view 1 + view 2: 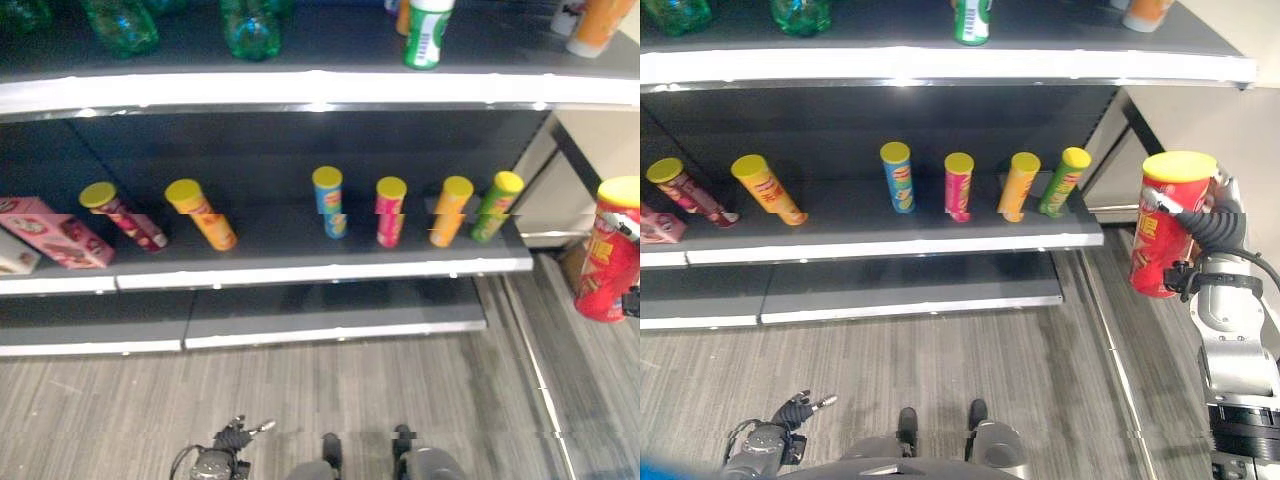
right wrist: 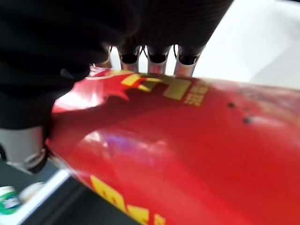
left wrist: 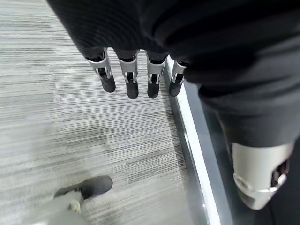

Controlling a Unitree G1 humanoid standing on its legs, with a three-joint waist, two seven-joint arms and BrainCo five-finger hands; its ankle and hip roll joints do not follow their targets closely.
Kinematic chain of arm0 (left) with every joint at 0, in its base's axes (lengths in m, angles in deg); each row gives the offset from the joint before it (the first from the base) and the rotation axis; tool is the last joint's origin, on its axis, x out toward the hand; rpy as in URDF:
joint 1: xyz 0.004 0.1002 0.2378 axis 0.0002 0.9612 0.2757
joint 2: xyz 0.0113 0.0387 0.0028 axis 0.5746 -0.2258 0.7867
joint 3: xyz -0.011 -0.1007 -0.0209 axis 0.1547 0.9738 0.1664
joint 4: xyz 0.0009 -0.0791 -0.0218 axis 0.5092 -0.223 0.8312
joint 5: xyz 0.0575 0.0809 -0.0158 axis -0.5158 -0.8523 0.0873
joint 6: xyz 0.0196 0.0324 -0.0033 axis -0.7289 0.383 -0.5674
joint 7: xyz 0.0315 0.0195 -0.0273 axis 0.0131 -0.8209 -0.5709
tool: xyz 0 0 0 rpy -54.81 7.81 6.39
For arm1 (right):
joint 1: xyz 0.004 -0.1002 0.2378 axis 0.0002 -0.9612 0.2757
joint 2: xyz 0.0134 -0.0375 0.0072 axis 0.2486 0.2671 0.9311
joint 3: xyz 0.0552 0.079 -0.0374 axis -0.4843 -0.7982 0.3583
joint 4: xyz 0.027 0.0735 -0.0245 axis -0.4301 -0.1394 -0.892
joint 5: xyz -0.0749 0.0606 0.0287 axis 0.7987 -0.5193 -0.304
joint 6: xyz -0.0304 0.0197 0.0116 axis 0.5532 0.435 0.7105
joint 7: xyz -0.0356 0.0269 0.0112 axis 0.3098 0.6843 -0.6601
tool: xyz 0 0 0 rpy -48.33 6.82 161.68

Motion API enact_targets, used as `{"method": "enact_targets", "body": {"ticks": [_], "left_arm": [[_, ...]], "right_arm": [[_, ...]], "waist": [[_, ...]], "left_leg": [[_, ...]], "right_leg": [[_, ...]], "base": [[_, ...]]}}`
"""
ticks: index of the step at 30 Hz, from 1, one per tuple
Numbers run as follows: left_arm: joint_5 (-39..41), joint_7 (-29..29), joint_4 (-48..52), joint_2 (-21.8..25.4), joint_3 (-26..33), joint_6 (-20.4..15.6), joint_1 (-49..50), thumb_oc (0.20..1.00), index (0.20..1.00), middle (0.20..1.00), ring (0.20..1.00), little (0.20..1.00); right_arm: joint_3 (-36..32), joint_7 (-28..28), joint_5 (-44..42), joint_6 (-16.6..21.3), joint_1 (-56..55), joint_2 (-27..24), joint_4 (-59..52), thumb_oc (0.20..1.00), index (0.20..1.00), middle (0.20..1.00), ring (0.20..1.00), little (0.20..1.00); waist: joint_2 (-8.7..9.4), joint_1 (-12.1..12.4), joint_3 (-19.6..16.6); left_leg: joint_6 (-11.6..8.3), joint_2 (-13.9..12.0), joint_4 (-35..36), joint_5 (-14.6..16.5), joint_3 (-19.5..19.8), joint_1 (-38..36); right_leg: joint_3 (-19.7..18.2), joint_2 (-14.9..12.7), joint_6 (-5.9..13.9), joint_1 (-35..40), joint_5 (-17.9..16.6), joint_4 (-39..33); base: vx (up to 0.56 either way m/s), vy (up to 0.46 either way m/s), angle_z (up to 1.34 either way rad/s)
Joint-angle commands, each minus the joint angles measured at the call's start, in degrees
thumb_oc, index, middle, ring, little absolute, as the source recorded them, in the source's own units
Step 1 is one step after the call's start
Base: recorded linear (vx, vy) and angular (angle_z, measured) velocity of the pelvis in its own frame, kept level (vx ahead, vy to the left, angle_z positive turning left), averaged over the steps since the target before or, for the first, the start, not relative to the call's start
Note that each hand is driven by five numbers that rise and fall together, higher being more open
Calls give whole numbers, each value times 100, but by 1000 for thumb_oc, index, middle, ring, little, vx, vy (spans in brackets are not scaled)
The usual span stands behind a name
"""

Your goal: Put the goods on the table back onto the shelves and tidy them up.

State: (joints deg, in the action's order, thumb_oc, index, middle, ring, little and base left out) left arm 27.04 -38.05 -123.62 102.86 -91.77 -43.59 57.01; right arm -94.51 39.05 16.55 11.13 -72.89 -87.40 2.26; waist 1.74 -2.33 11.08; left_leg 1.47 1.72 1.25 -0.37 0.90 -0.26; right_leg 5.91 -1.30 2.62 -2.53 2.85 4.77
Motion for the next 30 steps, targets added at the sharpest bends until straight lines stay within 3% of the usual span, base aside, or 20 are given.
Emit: {"method": "enact_targets", "body": {"ticks": [1, 3, 5, 6, 8, 10, 14, 16, 18, 21, 23, 26, 27, 29, 30], "left_arm": [[-239, 59, 33, 166, -106, -84, -45, 1000, 1000, 1000, 1000, 1000], [-187, 19, 43, 105, -11, -79, -23, 1000, 1000, 1000, 1000, 1000], [-27, -15, 159, 31, 64, -97, -60, 1000, 1000, 1000, 1000, 1000], [-26, -15, 160, 31, 63, -95, -62, 1000, 1000, 1000, 1000, 1000], [37, -20, 142, -29, 104, -74, -16, 1000, 1000, 1000, 1000, 1000], [43, -62, 47, -27, 136, -68, -8, 1000, 1000, 1000, 1000, 1000], [127, -176, -24, 76, 235, -76, -68, 1000, 1000, 1000, 1000, 1000], [136, -188, -7, 128, 246, -87, -66, 1000, 1000, 1000, 1000, 1000], [88, -195, 61, 170, 231, -100, -11, 1000, 1000, 1000, 1000, 1000], [-47, -203, -4, 168, 199, -75, 37, 1000, 1000, 1000, 1000, 1000], [-115, -199, -54, 189, 143, -77, -2, 1000, 1000, 1000, 1000, 1000], [-226, -283, -157, 315, 116, -53, -135, 1000, 1000, 1000, 1000, 1000], [-226, -283, -158, 320, 123, -53, -136, 1000, 1000, 1000, 1000, 1000], [-256, -316, -210, 340, 163, -53, -144, 1000, 1000, 1000, 1000, 1000], [-256, -316, -210, 341, 164, -53, -144, 1000, 1000, 1000, 1000, 1000]], "right_arm": [[-288, 44, 15, 314, 341, -406, -281, 200, 200, 200, 200, 200], [-157, -44, 50, 320, 372, -413, -337, 200, 200, 200, 200, 200], [-85, -151, -13, 351, 376, -450, -487, 200, 200, 200, 200, 200], [-86, -152, -14, 352, 379, -451, -484, 200, 200, 200, 200, 200], [-26, -246, 145, 266, 260, -505, -542, 200, 200, 200, 200, 200], [6, -289, 143, 265, 199, -467, -631, 200, 200, 200, 200, 200], [137, -346, 146, 288, 91, -496, -734, 200, 200, 200, 200, 200], [105, -338, 196, 275, 5, -553, -773, 200, 200, 200, 200, 200], [83, -359, 216, 260, -81, -557, -841, 200, 200, 200, 200, 200], [17, -356, 290, 216, -252, -393, -873, 200, 200, 200, 200, 200], [86, -387, 323, 168, -174, -267, -881, 200, 200, 200, 200, 200], [415, -359, 356, 143, 174, 81, -872, 200, 200, 200, 200, 200], [425, -357, 359, 143, 185, 85, -868, 200, 200, 200, 200, 200], [639, -395, 417, 133, 342, 198, -865, 200, 200, 200, 200, 200], [640, -395, 417, 134, 344, 198, -864, 200, 200, 200, 200, 200]], "waist": [[282, 105, -224], [331, 129, -257], [417, 177, -11], [410, 167, -9], [326, 149, -22], [326, 148, -80], [340, 98, -113], [265, 67, -165], [184, 68, -183], [41, 43, -261], [52, 42, -283], [187, 54, -295], [202, 67, -304], [232, 101, -289], [235, 104, -291]], "left_leg": [[-377, -19, 204, 235, 177, 52], [-379, 14, 26, 360, 202, 67], [-543, 36, -1370, 698, 70, 660], [-546, 33, -1436, 728, 80, 696], [-598, -369, -1236, 559, -92, 757], [-648, -674, -899, 301, 13, 732], [-856, -1546, -143, -388, 249, 880], [-1031, -1807, 277, -605, 251, 936], [-1117, -1893, 284, -711, 274, 1039], [-1212, -1757, 37, -586, 184, 975], [-1163, -1580, -84, -404, 121, 903], [-888, -1227, -166, -89, -149, 812], [-879, -1217, -174, -82, -173, 820], [-643, -951, -241, 102, -358, 785], [-642, -949, -241, 102, -363, 786]], "right_leg": [[-281, 249, 198, 79, 304, -218], [-422, 272, 229, 157, 150, -471], [-344, 158, 227, 435, 37, -814], [-333, 164, 226, 442, 27, -833], [-170, 83, 222, 587, 109, -853], [-138, -6, 240, 532, 193, -764], [-174, -238, 338, 467, 469, -681], [-237, -347, 426, 570, 571, -706], [-293, -431, 471, 695, 658, -707], [-255, -739, 644, 957, 614, -715], [-327, -980, 754, 863, 511, -603], [-501, -1348, 941, 421, 82, -327], [-527, -1361, 949, 395, 82, -318], [-503, -1619, 1006, 145, -274, -65], [-509, -1621, 1007, 140, -273, -63]], "base": [[29, -25, 10], [63, -66, 12], [12, -79, 18], [-5, 41, 43], [84, 115, 44], [95, 139, 22], [109, 205, 8], [188, 300, -7], [215, 357, -8], [246, 432, -6], [187, 470, -11], [77, 388, -4], [25, 313, -1], [30, 317, -42], [18, 201, -43]]}}
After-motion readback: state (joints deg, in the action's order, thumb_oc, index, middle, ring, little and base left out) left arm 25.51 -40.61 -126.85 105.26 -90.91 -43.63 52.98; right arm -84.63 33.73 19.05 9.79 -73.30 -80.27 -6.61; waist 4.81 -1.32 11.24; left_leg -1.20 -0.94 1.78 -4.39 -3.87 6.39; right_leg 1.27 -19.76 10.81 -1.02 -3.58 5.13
